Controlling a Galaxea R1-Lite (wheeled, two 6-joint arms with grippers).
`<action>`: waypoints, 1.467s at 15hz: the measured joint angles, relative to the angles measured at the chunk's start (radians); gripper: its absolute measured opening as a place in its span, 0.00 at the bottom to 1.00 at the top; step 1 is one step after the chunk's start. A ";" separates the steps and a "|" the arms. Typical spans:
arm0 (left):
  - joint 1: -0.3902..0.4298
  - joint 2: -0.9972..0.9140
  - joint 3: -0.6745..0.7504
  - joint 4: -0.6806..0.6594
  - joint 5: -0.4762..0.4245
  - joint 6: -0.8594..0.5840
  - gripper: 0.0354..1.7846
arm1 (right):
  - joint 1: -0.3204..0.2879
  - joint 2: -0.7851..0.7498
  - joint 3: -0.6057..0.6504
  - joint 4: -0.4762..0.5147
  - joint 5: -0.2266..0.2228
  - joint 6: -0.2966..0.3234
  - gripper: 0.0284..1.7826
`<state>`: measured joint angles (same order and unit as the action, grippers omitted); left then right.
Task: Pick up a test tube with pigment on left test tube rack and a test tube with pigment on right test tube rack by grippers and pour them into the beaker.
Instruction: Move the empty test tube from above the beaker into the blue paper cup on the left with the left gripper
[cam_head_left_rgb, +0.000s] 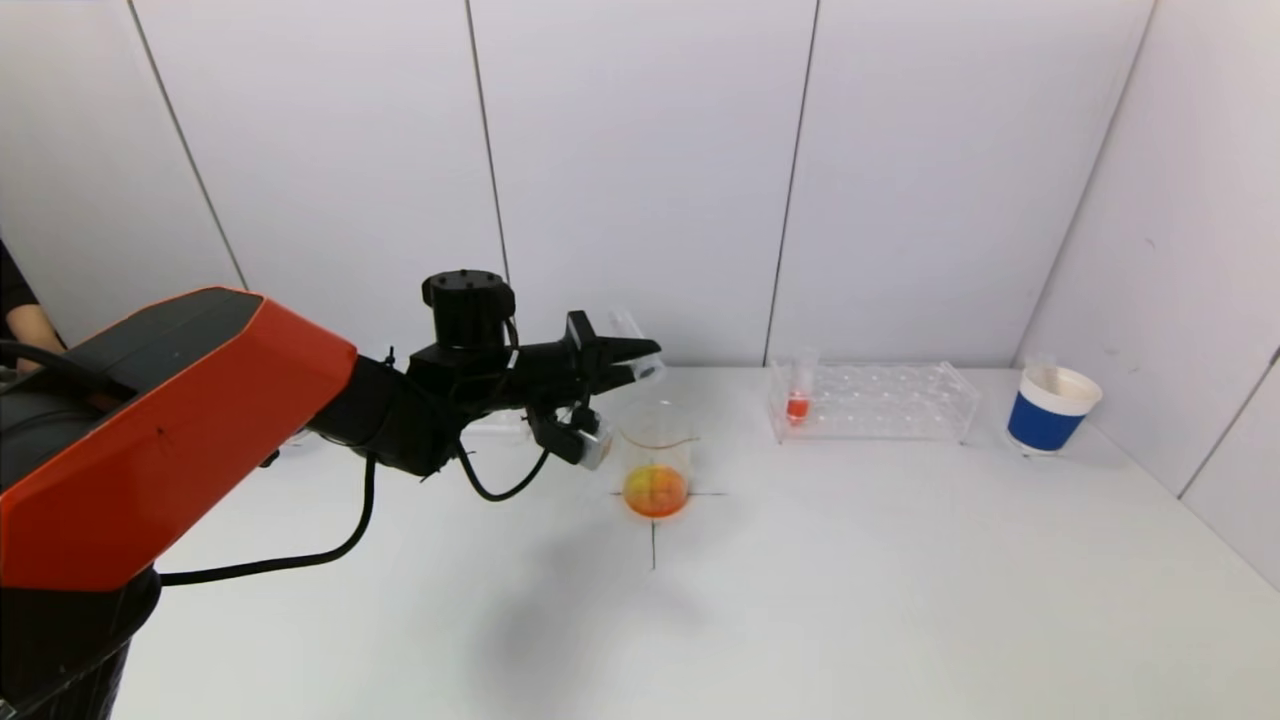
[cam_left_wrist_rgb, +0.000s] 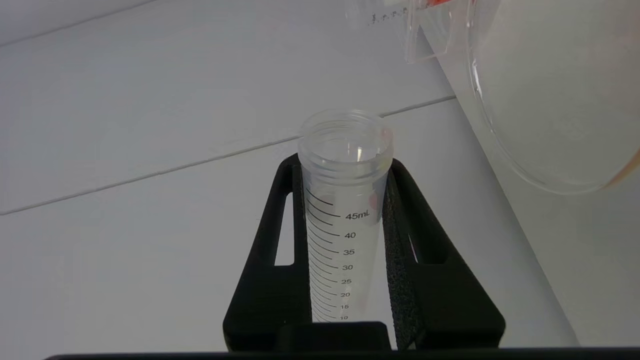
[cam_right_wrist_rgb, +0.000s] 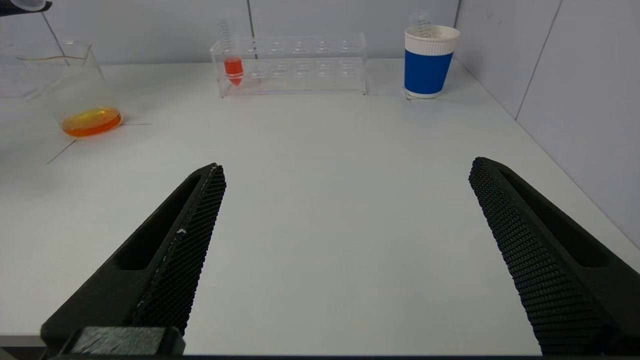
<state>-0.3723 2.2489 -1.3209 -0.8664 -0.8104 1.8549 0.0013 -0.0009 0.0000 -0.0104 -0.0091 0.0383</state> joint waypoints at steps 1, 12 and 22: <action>0.000 -0.001 0.001 -0.006 0.003 -0.035 0.23 | 0.000 0.000 0.000 0.000 0.000 0.000 0.99; 0.005 -0.044 -0.004 -0.152 0.282 -0.641 0.23 | 0.000 0.000 0.000 0.000 0.000 0.000 0.99; 0.001 -0.147 -0.015 -0.074 0.709 -1.143 0.23 | 0.000 0.000 0.000 0.000 0.000 0.000 0.99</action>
<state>-0.3717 2.1017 -1.3355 -0.9400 -0.1019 0.7123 0.0013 -0.0009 0.0000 -0.0104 -0.0091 0.0383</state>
